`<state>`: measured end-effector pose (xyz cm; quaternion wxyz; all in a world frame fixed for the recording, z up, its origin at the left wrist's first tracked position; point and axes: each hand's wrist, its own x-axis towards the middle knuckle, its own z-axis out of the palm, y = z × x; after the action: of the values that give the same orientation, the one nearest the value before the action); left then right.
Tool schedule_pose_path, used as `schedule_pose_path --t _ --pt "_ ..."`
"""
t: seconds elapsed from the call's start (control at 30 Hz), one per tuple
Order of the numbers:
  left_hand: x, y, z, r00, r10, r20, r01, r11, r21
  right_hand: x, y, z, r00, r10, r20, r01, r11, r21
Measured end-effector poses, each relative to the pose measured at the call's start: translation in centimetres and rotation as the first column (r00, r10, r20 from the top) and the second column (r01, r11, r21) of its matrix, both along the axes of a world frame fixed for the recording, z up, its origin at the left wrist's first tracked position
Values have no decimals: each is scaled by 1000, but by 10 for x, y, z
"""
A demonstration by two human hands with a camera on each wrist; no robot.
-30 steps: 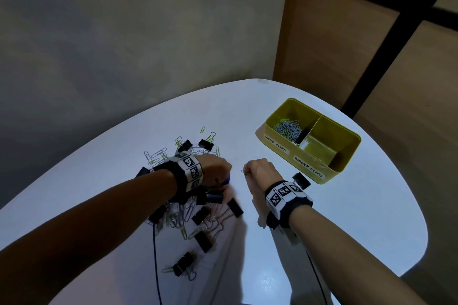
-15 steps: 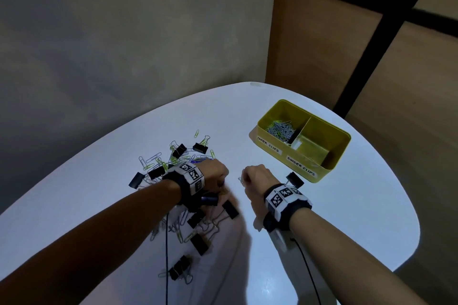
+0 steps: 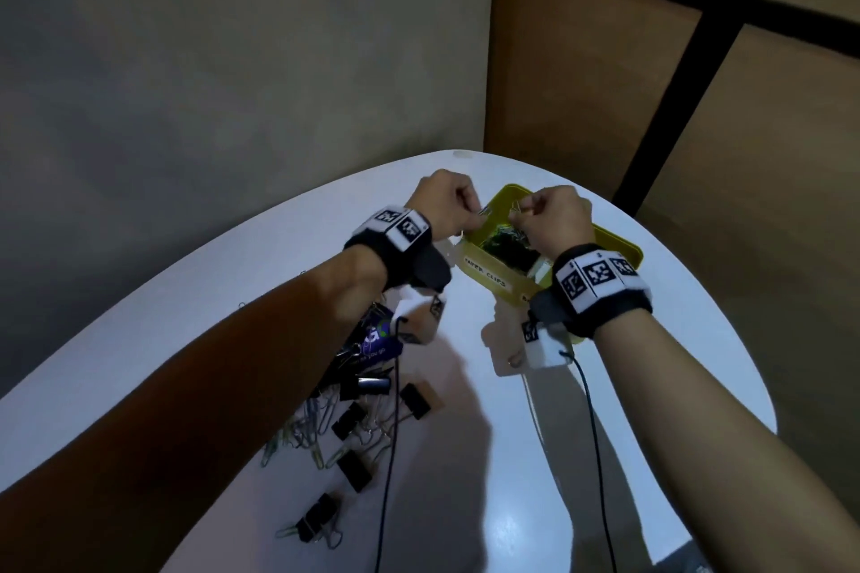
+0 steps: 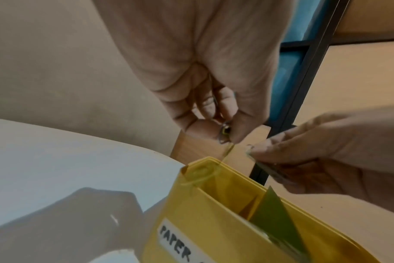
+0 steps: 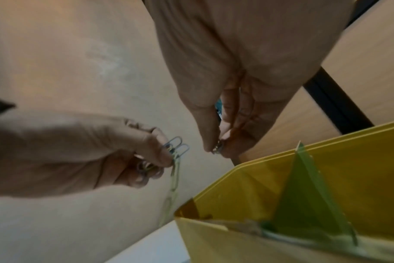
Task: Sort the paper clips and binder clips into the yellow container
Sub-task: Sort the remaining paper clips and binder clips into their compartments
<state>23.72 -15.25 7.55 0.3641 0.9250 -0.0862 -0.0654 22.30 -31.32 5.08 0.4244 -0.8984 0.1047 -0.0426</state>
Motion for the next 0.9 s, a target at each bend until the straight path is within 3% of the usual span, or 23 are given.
schedule_pose_path --t 0.13,0.3,0.5,0.6,0.7,0.77,0.9 --pt "13 -28 -7 999 33 -25 -32 998 58 8 -3 -7 996 -1 -93 -4 999 -51" --pt "15 -23 -24 996 44 -78 -41 998 48 -1 0 -18 994 62 -85 -67 996 -66" --pt "-8 6 -18 998 59 -22 -61 988 -139 -27 17 -14 992 116 48 -116 993 10" --pt "-40 37 -18 1000 1 -15 -4 989 -149 -49 33 -12 963 238 128 -243 970 24" --pt "-88 82 -39 997 -82 -7 81 996 -28 -75 52 -20 885 464 24 -465 885 28" --pt "-122 108 -58 979 -201 -36 204 972 115 -92 65 -36 776 617 -131 -620 784 25" --pt "-170 139 -88 929 -348 -130 369 827 424 -126 88 -76 555 700 -450 -806 587 -81"
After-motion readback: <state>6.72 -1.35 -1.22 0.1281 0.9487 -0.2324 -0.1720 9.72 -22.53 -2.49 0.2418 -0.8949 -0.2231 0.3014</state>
